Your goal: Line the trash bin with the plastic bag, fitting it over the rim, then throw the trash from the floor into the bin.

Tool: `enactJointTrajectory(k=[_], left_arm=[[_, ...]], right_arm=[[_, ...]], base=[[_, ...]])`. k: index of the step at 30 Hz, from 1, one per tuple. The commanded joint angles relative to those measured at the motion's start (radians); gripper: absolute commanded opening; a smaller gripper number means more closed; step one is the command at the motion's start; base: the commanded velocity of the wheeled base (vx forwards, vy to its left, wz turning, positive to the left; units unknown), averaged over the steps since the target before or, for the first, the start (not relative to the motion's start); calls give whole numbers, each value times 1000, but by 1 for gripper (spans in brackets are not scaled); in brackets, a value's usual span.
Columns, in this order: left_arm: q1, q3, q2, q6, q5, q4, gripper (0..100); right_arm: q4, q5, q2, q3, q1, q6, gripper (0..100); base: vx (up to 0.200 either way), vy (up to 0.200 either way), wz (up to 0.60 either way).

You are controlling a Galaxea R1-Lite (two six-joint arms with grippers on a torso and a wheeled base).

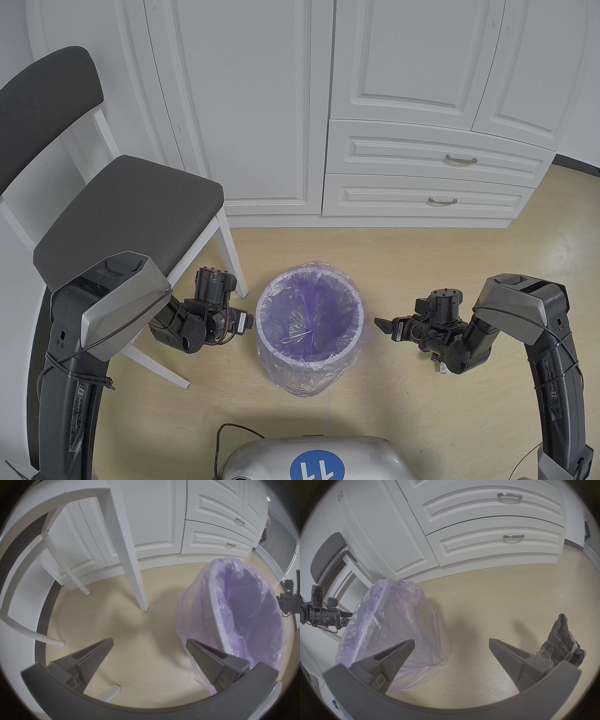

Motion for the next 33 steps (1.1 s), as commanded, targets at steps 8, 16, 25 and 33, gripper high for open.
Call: enactJointTrajectory(k=[8, 16, 25, 33], left_arm=[[-9, 62, -39, -8, -92, -10, 100], [-17, 106, -71, -9, -176, -10, 100], [-24, 146, -93, -12, -244, -35, 100], [-11, 161, -128, -3, -231, -26, 100]], right_arm=[[-17, -1, 9, 4, 5, -2, 100], [-17, -1, 6, 4, 6, -2, 100], [-17, -1, 9, 0, 9, -3, 100], [-17, -1, 12, -6, 17, 0, 100]], base=[[0, 0, 0], [0, 0, 0], [0, 0, 0], [0, 0, 0]])
